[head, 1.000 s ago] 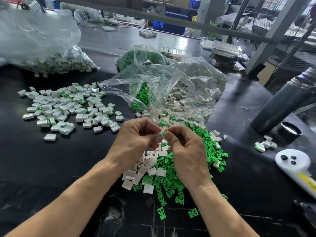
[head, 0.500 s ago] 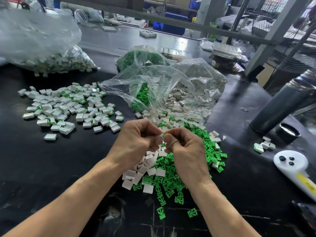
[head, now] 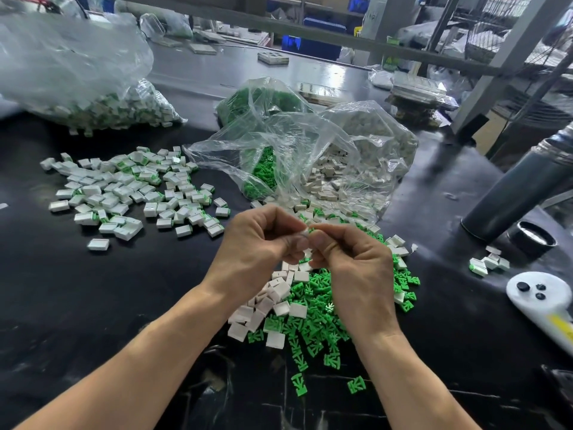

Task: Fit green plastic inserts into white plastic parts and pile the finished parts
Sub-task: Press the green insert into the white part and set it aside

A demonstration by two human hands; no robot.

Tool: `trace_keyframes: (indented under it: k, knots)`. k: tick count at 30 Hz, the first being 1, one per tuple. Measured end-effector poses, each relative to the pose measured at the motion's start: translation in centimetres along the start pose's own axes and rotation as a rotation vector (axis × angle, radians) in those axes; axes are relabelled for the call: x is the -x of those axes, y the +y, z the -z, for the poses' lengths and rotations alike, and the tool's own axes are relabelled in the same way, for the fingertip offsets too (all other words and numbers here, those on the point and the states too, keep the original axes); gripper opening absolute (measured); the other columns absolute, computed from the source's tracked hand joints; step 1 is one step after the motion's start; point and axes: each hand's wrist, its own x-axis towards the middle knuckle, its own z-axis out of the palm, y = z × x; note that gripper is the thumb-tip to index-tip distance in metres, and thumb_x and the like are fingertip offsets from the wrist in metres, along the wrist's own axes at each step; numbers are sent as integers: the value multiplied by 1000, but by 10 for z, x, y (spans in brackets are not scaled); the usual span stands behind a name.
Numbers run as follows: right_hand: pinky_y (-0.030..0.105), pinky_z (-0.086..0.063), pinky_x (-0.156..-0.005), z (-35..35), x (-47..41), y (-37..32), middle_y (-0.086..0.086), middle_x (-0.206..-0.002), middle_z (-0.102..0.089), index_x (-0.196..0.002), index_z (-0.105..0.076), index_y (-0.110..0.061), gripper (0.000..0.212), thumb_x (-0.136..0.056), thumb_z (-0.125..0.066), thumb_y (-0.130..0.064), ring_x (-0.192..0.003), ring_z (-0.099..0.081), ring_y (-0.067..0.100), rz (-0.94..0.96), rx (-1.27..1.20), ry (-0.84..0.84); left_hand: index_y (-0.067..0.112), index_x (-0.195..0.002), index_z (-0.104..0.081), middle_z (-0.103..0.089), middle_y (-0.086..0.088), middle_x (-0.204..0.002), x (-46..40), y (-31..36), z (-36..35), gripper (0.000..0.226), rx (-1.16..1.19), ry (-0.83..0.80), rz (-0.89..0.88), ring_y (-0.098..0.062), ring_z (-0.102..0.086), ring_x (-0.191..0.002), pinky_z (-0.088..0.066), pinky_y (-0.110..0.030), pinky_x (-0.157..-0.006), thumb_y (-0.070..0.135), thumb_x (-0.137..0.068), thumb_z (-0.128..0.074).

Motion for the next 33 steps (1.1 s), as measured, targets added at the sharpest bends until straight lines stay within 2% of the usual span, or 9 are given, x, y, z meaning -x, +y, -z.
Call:
trace_keyframes:
  k: [4,8,11,18,21,25,28,30,33]
  knots:
    - [46,-60,-67,0,2,1,4,-85,-77,-96,-82,-27,20,-97,-70,-10,-75,-67,32,1,86,-26,3,-95,-70,-74,-14,-82,1,-3,1,14,-43,5,10,-19,-70,-70,-63,-33,-69,-2,-85,-78]
    - [25,-59,-65,-2,2,-3,-4,-86,-78,-106,-77,-24,14,-96,-70,-29,-74,-71,11,-73,24,-46,12,-91,-71,-73,1,-81,1,-4,0,13,-140,49,-56,-11,-68,-73,-61,-37,-73,3,-86,-79]
    - [26,-59,-65,-3,2,-2,-3,-81,-77,-99,-77,-20,12,-92,-76,-30,-70,-70,12,-96,56,-56,20,-89,-70,-72,3,-82,5,-5,-4,12,-239,54,-89,-18,-68,-76,-60,-44,-72,14,-86,-80]
    - [28,-59,-66,2,-2,0,6,-87,-74,-103,-80,-23,17,-92,-76,-11,-74,-66,14,-78,-33,-24,20,-112,-67,-71,1,-95,3,-3,1,18,-140,-14,-51,-15,-68,-83,-59,-28,-72,9,-97,-68]
    - [31,-60,-66,1,-1,1,8,-90,-73,-105,-80,-31,21,-89,-77,-18,-74,-65,16,-43,-11,-45,16,-109,-71,-71,7,-77,2,-2,2,12,-13,-24,47,-7,-65,-68,-55,-20,-62,18,-99,-66]
    - [23,-57,-65,0,0,-1,-1,-96,-77,-112,-80,-30,27,-92,-74,-13,-75,-67,8,-11,11,-72,13,-100,-75,-68,10,-68,0,-4,3,10,8,-52,83,-5,-59,-64,-53,-22,-61,19,-93,-71]
    - [29,-57,-65,1,1,-2,6,-92,-73,-124,-74,-29,27,-99,-67,-21,-74,-62,14,-27,12,-105,14,-98,-75,-67,6,-71,-2,-6,5,7,22,-52,87,-8,-59,-67,-53,-28,-65,18,-93,-73]
    - [34,-53,-57,1,1,-4,9,-86,-72,-117,-75,-23,27,-104,-57,-38,-69,-60,18,-61,-1,-83,15,-96,-75,-69,7,-76,-2,-6,5,4,8,-58,61,-6,-60,-72,-52,-24,-69,17,-93,-73]
    - [30,-41,-45,-2,1,-7,12,-74,-70,-86,-74,-9,64,-101,-39,-60,-58,-55,21,-179,-22,-84,18,-93,-76,-74,1,-91,-2,-6,3,3,-31,-72,10,-13,-68,-85,-55,-25,-80,16,-92,-75]
